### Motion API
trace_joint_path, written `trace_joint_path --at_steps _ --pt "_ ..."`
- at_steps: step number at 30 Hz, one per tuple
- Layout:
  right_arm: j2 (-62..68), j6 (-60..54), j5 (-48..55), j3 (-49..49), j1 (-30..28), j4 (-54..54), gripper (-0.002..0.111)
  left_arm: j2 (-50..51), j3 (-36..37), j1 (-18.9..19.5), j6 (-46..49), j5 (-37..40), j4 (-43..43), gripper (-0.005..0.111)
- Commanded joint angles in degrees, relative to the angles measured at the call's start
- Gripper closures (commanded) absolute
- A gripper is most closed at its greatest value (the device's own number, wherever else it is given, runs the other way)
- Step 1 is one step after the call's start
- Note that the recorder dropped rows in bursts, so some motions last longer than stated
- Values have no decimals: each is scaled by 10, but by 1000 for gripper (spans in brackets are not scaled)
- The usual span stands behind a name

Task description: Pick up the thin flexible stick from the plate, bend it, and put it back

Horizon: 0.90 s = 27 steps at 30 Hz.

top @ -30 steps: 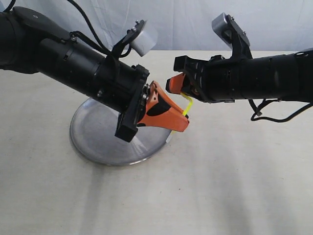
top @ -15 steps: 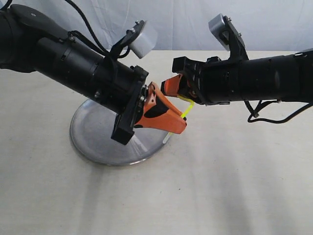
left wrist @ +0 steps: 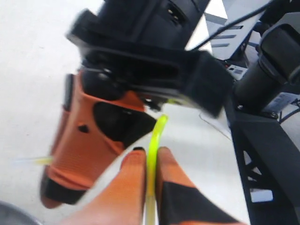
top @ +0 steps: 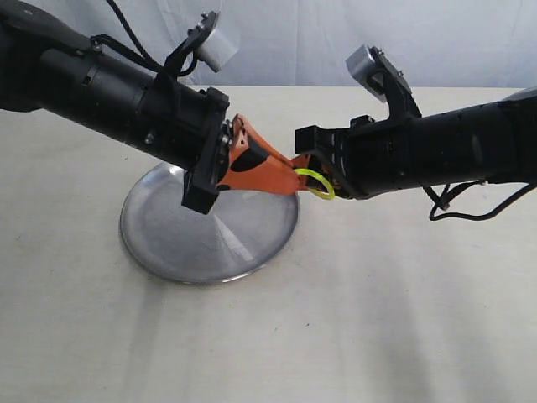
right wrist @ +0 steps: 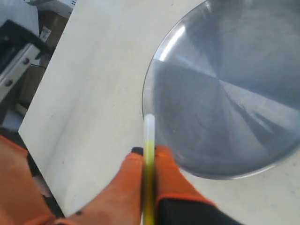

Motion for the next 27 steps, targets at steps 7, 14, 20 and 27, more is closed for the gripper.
trace_joint_path --at_steps 7,14,20,27 --pt "-4 -4 99 1 6 27 109 0 -5 6 -34 -91 -5 107" --pt "-4 -6 100 1 6 30 109 0 -5 6 -59 -108 11 107" --pt "-4 -6 96 1 6 30 109 0 -5 6 -104 -134 53 107" --pt "-4 -6 85 1 6 30 109 0 -5 6 -178 -172 86 107"
